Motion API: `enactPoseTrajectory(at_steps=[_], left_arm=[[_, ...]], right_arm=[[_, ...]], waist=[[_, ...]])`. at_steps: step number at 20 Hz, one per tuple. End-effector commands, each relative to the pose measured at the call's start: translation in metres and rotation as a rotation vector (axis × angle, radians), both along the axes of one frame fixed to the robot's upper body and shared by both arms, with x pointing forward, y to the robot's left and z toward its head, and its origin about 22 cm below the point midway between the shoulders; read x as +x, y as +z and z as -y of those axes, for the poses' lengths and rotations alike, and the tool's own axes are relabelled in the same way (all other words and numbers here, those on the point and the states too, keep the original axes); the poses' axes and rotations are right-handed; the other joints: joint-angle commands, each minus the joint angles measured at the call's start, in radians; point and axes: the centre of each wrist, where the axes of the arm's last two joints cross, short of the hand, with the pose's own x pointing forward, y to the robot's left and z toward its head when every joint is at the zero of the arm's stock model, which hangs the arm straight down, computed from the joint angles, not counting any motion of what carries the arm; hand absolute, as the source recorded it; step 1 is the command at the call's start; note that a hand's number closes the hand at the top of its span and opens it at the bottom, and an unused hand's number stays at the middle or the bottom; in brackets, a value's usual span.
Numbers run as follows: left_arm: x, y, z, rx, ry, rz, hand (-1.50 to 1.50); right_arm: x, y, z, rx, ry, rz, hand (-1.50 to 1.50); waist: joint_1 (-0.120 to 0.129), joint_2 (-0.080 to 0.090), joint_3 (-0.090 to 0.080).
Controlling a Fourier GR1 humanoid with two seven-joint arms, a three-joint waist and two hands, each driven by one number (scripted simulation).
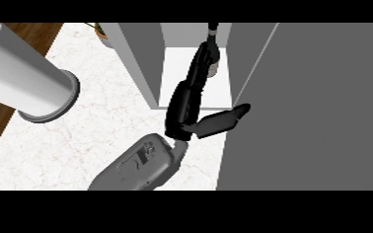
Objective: Pick up the wine, place it into the cabinet and close the cabinet
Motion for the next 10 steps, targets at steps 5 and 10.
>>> enactPoseTrajectory(at_steps=[5, 10], left_arm=[[-0.079, 0.004, 0.012, -0.151, 0.019, -0.037, -1.50], [-0.104, 0.007, -0.029, -0.181, -0.033, -0.038, 1.50]], right_arm=[[-0.012, 0.006, -0.005, 0.003, -0.008, 0.042, -1.50], [-0.011, 0.008, 0.000, 0.004, -0.009, 0.041, -1.50]], waist=[[-0.012, 0.002, -0.002], [-0.007, 0.003, -0.002]])
